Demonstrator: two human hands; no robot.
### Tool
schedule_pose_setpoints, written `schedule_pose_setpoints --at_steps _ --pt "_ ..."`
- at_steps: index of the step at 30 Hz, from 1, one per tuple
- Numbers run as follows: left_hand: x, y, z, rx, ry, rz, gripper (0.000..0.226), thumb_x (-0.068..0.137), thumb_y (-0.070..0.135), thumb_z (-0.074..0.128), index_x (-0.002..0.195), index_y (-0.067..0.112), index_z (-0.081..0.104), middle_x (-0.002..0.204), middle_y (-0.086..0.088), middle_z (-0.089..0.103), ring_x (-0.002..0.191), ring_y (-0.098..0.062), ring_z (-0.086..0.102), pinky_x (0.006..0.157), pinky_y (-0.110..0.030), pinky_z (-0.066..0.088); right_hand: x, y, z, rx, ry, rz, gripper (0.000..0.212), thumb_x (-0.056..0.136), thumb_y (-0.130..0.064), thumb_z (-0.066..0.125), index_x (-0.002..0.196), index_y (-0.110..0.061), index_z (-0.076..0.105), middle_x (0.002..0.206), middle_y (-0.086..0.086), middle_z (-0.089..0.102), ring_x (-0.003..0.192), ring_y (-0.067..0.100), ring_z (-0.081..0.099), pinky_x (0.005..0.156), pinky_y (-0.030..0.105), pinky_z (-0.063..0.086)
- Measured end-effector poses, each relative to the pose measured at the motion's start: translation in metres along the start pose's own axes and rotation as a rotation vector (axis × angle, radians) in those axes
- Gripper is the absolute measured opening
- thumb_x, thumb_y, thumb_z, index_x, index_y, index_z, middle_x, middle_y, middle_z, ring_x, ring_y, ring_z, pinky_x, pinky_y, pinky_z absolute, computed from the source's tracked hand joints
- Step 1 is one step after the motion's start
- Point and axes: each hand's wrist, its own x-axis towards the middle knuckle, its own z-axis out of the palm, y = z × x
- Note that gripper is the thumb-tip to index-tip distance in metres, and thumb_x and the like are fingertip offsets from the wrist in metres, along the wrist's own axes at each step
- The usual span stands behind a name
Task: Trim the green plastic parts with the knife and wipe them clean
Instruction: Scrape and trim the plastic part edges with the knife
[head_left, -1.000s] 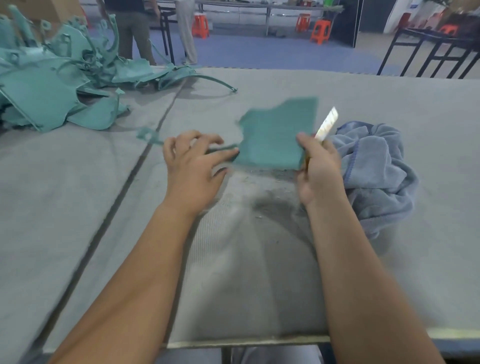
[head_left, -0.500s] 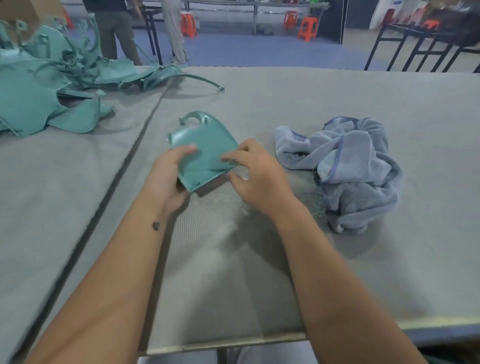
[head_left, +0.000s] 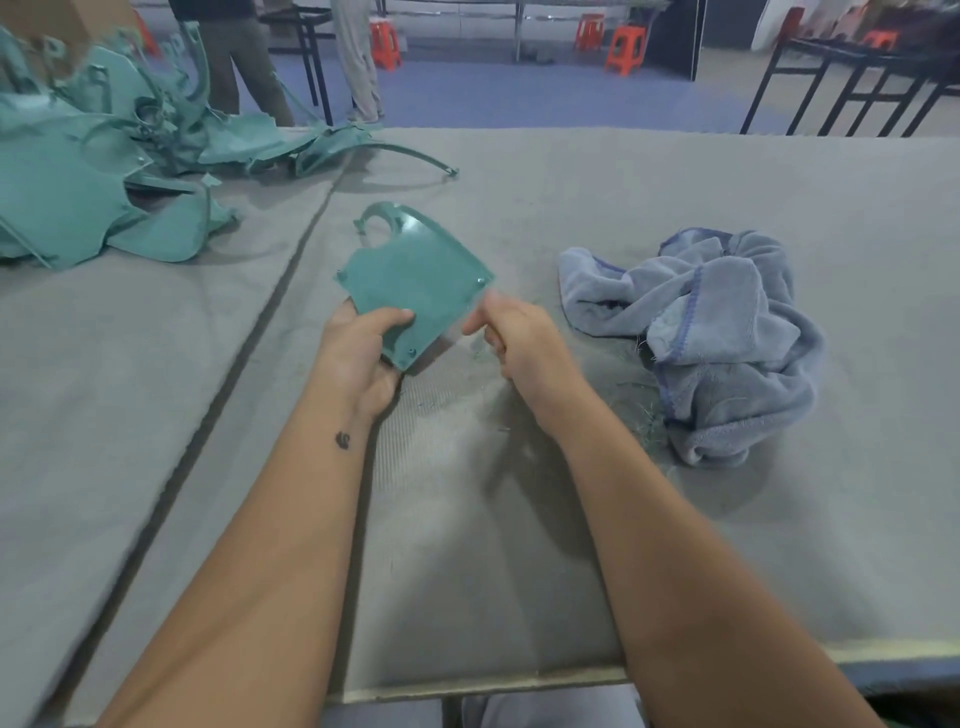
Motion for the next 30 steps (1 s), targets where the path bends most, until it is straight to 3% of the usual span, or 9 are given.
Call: schedule_pose_setpoints --at_steps 3,8,12,14,16,20,26,30 --pt "-0.001 0.003 0.002 -0.228 -0.056 0.022 0.022 0.097 -0.003 0.046 0.107 0.010 0.061 0.094 -0.009 0.076 0.088 -0.028 0.073 0.072 -0.043 0.061 -0.005 -0.001 -0.002 0.023 0.006 -0.058 0.033 0.096 -0.029 0.052 0.064 -0.021 0.052 0.052 -0.011 0.044 0.048 0.005 0.035 0.053 0.024 0.029" --pt "-0.005 0.000 0.014 -0.424 -0.048 -0.057 0.019 0.103 0.007 0.040 0.111 0.003 0.056 0.084 -0.012 0.075 0.073 -0.027 0.073 0.067 -0.044 0.060 -0.010 -0.003 0.003 0.059 -0.115 -0.126 0.041 0.100 -0.020 0.049 0.060 -0.014 0.052 0.050 0.003 0.037 0.043 0.007 0.030 0.044 0.018 0.025" --pt "-0.013 0.002 0.021 -0.562 -0.083 -0.120 0.032 0.104 0.008 0.035 0.132 0.002 0.049 0.121 -0.016 0.065 0.094 -0.028 0.069 0.066 -0.043 0.058 -0.009 0.000 0.010 0.011 -0.155 -0.172 0.046 0.101 -0.017 0.048 0.055 -0.018 0.042 0.048 -0.008 0.037 0.047 0.007 0.030 0.048 0.020 0.026" --pt "-0.015 0.002 0.022 -0.570 -0.086 -0.134 0.035 0.104 0.006 0.035 0.136 0.001 0.046 0.133 -0.020 0.058 0.099 -0.027 0.064 0.064 -0.043 0.058 -0.008 0.002 0.010 -0.005 -0.157 -0.175 0.046 0.101 -0.016 0.048 0.055 -0.020 0.040 0.045 -0.014 0.036 0.046 0.003 0.030 0.048 0.017 0.026" --pt "-0.016 0.002 0.021 -0.561 -0.082 -0.136 0.035 0.103 0.004 0.035 0.137 0.001 0.046 0.133 -0.021 0.058 0.098 -0.027 0.064 0.061 -0.043 0.059 -0.008 0.003 0.009 -0.043 -0.130 -0.198 0.046 0.100 -0.016 0.048 0.056 -0.021 0.039 0.046 -0.015 0.036 0.047 0.001 0.031 0.049 0.015 0.026" --pt "-0.017 0.000 0.017 -0.574 -0.097 -0.131 0.032 0.103 0.003 0.036 0.132 -0.001 0.048 0.100 -0.020 0.071 0.090 -0.030 0.069 0.060 -0.044 0.060 -0.010 0.003 0.008 -0.090 -0.087 -0.219 0.042 0.099 -0.018 0.050 0.058 -0.020 0.042 0.052 -0.013 0.034 0.050 0.001 0.031 0.050 0.016 0.026" --pt "-0.015 -0.004 0.019 -0.557 -0.090 -0.124 0.023 0.103 0.003 0.035 0.115 0.001 0.055 0.113 -0.015 0.064 0.096 -0.027 0.065 0.059 -0.041 0.060 -0.011 0.004 0.006 -0.072 -0.036 -0.206 0.042 0.099 -0.019 0.051 0.058 -0.019 0.042 0.057 -0.006 0.034 0.054 0.006 0.029 0.051 0.021 0.025" --pt "-0.015 -0.006 0.022 -0.548 -0.064 -0.114 0.033 0.103 0.003 0.035 0.133 0.001 0.049 0.127 -0.019 0.061 0.101 -0.028 0.062 0.059 -0.039 0.060 -0.011 0.004 0.006 -0.072 0.018 -0.216 0.044 0.099 -0.019 0.051 0.057 -0.019 0.039 0.055 -0.007 0.032 0.052 0.005 0.027 0.048 0.020 0.024"
